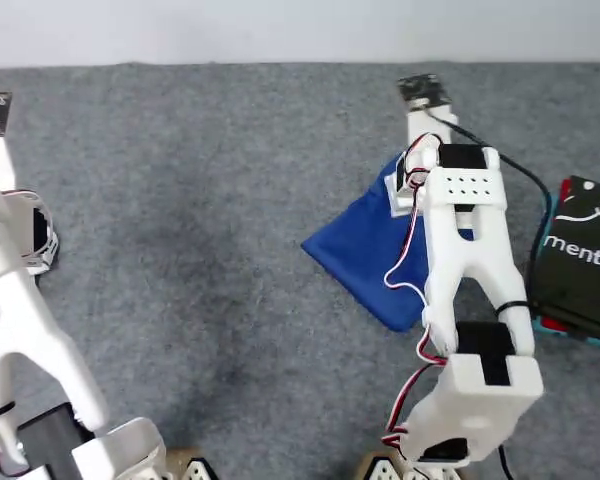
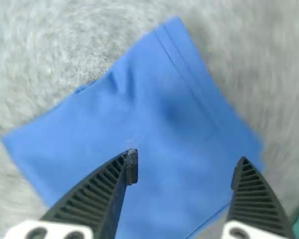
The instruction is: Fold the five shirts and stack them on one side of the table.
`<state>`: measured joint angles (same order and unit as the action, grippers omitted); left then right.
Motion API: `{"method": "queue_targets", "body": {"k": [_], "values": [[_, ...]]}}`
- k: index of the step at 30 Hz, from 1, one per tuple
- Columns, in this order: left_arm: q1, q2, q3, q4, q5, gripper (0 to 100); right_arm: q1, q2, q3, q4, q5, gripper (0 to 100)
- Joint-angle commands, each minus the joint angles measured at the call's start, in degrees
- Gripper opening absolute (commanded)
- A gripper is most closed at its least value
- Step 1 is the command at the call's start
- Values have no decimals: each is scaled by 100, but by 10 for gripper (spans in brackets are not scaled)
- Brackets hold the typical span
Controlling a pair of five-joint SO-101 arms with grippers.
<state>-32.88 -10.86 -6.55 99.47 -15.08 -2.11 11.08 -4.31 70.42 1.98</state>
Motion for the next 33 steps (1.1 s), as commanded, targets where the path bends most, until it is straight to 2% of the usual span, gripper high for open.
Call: {"method": "queue_targets", "body": {"k": [1,6,10,17,22,26,29,33], "values": [[26,-255,-22,97,-26,13,-145,-479,-316,620,-1503,304],[26,-255,-22,97,-26,13,-382,-488,-316,1437,-2611,408],[26,-255,-22,97,-26,13,-400,-391,-211,1446,-3314,472],[26,-255,-22,97,-26,13,-286,611,-70,356,-3974,475],[26,-255,-22,97,-26,13,-224,1648,-88,-549,-4088,475],[0,-255,-22,97,-35,13,-224,2079,-97,-734,-4202,474],[-9,-255,-22,97,-35,13,-233,2246,-88,-629,-4237,411],[-9,-255,-22,97,-35,13,-163,2273,-97,-567,-4211,188]]}}
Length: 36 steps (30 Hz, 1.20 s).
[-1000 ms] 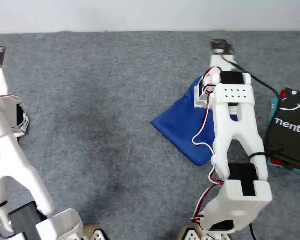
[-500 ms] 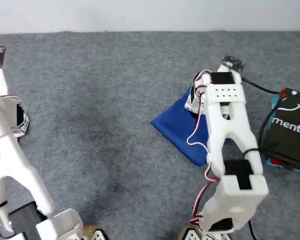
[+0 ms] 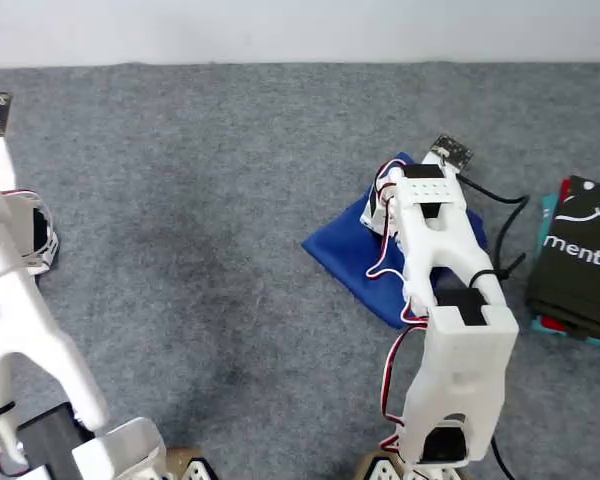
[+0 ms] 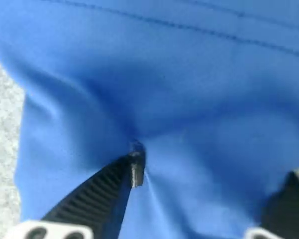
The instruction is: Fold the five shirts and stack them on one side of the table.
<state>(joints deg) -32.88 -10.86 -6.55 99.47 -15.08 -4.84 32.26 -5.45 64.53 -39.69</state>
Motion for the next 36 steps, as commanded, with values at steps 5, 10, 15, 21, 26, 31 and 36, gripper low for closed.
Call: {"method": "queue_targets", "body": {"k": [5,10,15,21,26,31,36], "values": [[-9,-255,-22,97,-35,13,259,154,18,-22,712,42],[-9,-255,-22,97,-35,13,382,66,26,40,1301,13],[9,-255,-22,97,-35,13,558,-708,26,585,2048,9],[18,-255,-22,97,-35,13,945,-2176,26,1191,3051,9],[26,-255,-22,97,-35,13,1481,-3292,26,1437,4176,9],[26,-255,-22,97,-35,13,2053,-4075,26,1587,4993,9],[26,-246,-22,97,-35,13,2800,-4418,26,1525,5767,9]]}}
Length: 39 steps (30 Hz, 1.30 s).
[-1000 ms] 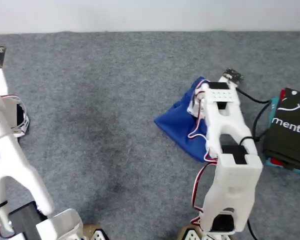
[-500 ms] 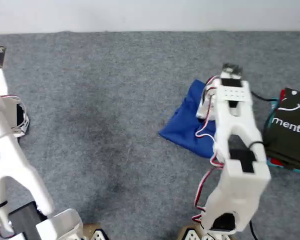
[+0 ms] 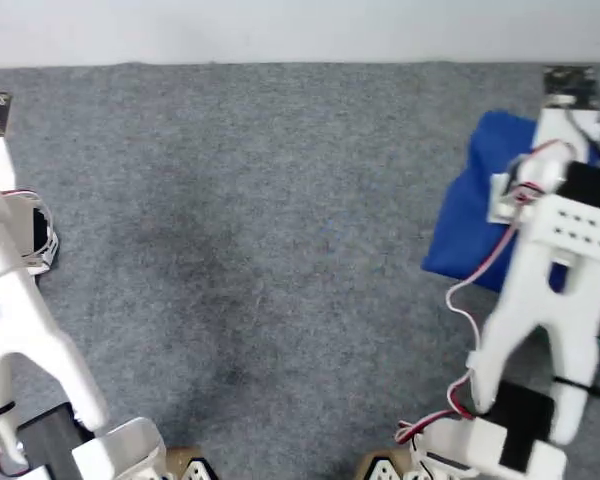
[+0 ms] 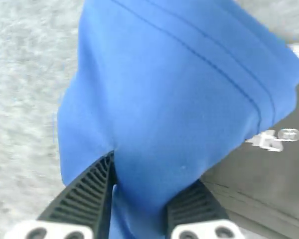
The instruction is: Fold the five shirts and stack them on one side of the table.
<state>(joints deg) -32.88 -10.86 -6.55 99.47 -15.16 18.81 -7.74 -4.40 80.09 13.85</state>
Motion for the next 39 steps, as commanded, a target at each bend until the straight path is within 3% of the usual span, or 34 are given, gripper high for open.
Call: {"method": "queue_targets", "body": {"k": [1,8,17,19,23,25,35,39], "values": [[26,-246,-22,97,-26,13,585,-418,-79,-66,580,9],[35,-246,-13,97,-26,13,1552,-303,-44,-848,1266,9],[35,-246,-4,97,-26,13,2360,1024,-79,-1701,1670,17],[35,-246,-4,97,-26,13,2413,1270,-79,-1824,1670,58],[35,-246,-4,97,-26,13,2536,1455,-123,-1851,1635,264],[35,-246,-4,97,-26,13,2598,1314,-387,-1657,1609,309],[35,-246,-4,97,-26,13,2536,514,-1011,-330,1433,302],[35,-246,-4,97,-26,13,2440,787,-1037,-189,1424,158]]}}
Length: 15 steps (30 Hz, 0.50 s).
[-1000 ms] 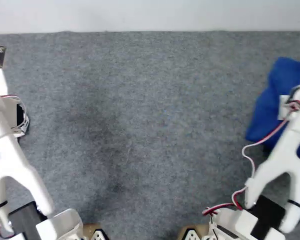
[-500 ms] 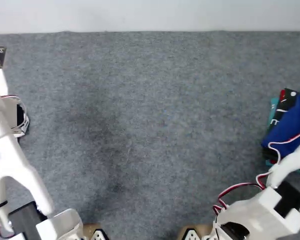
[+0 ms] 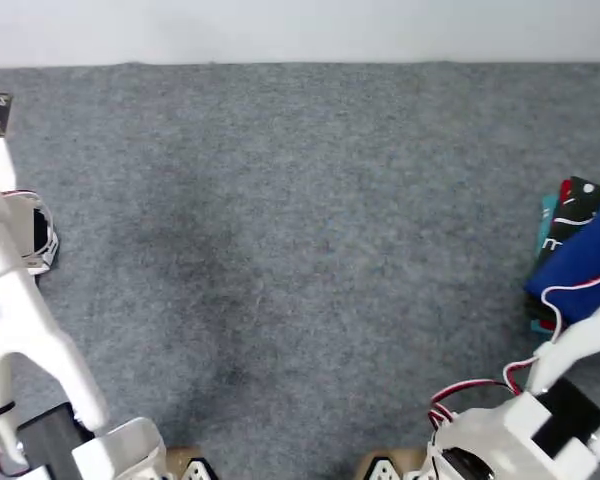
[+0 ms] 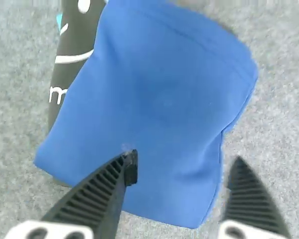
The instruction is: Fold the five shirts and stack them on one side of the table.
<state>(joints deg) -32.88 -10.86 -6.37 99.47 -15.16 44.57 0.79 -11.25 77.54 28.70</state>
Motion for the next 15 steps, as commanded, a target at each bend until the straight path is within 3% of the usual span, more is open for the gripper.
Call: {"method": "queue_targets", "body": {"k": [1,3,6,12,15], "values": [[35,-246,-22,97,-26,13,-180,31,-352,-57,-62,99],[35,-246,-22,97,-26,13,-268,259,-343,-453,-62,0],[35,-246,-22,97,-26,13,-303,576,-352,-1191,-62,59],[35,-246,-22,97,-26,13,-391,1297,-352,-3125,-35,9],[35,-246,-22,97,-26,13,-593,1868,-352,-3591,-26,9]]}}
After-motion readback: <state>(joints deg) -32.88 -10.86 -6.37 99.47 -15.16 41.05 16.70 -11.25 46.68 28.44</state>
